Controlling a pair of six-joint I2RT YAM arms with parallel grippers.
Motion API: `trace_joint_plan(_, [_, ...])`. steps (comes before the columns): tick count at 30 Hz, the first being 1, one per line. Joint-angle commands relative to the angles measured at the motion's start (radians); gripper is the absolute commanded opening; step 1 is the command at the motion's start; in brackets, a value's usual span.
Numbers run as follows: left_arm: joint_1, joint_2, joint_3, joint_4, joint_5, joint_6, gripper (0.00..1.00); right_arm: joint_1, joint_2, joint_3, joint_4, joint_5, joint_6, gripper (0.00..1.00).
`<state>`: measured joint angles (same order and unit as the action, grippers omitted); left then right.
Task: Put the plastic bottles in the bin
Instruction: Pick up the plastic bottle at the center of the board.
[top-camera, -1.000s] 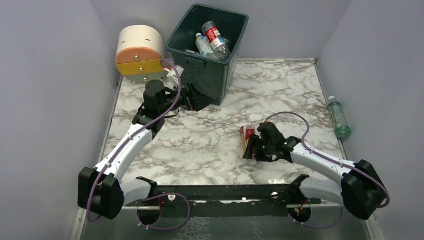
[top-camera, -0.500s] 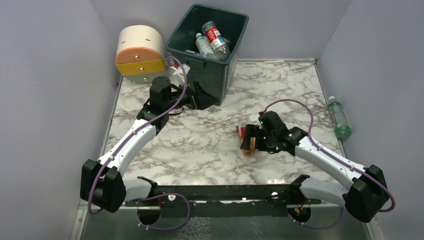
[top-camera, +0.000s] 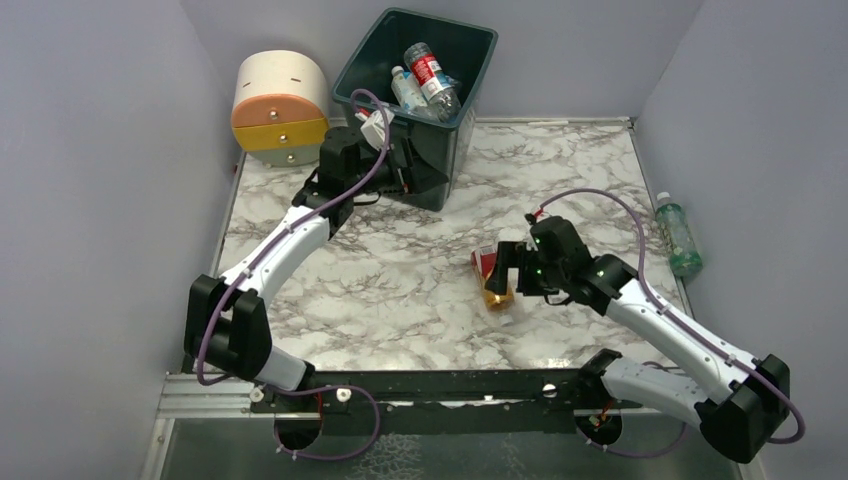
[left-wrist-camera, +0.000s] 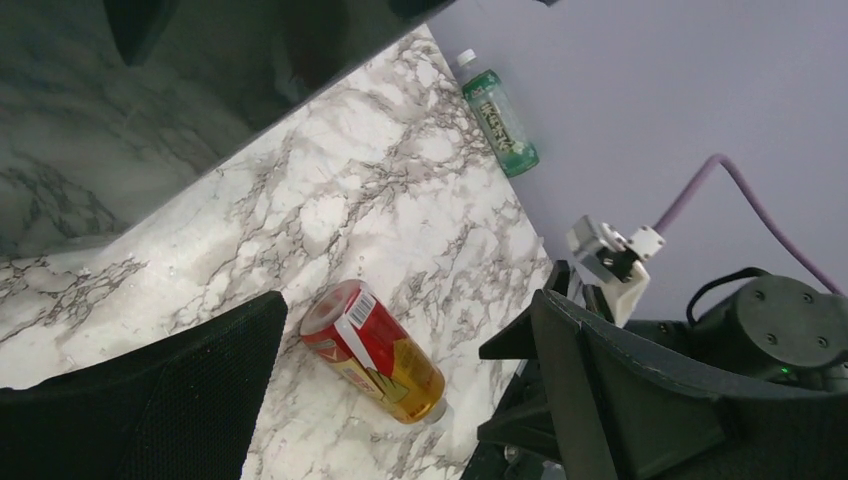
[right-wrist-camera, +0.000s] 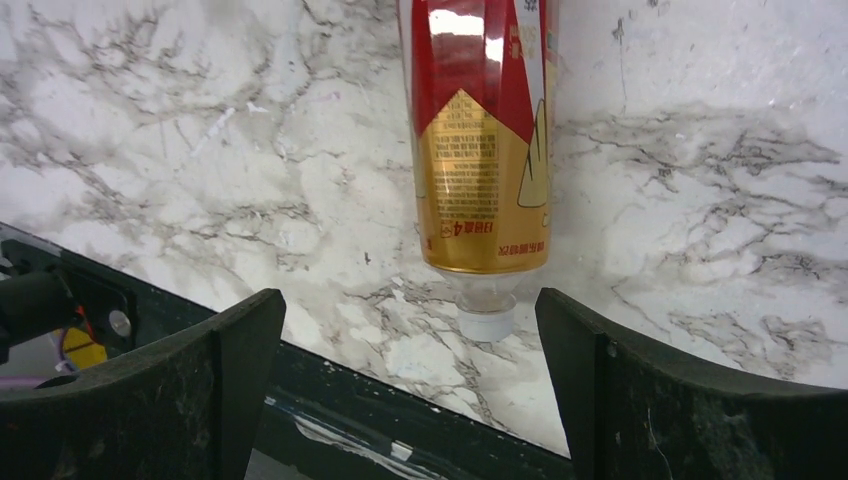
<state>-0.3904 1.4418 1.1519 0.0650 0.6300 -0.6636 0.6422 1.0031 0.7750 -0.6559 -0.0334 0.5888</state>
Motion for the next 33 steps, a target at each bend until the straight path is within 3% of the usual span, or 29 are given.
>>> trace_joint_plan(1, [-0.006,0.037,0.052,0.037,-0.025,-0.064,0.99,0.006,-0.034,0.054,-0.031,0.036,-0.034,0.99])
trace_joint_plan(6, [-0.008,0.071,0.071,0.102,-0.005,-0.134,0.99,0.006,-0.040,0.074,-0.012,0.023,-0.020,0.99])
trace_joint_plan(17, [-0.040,0.046,0.067,0.151,-0.011,-0.143,0.99,0.006,-0.014,0.064,0.002,0.063,-0.024,0.99])
trace_joint_plan(33, [-0.042,-0.150,-0.104,0.188,0.003,-0.117,0.99,0.007,0.039,0.129,-0.058,0.181,-0.033,0.99])
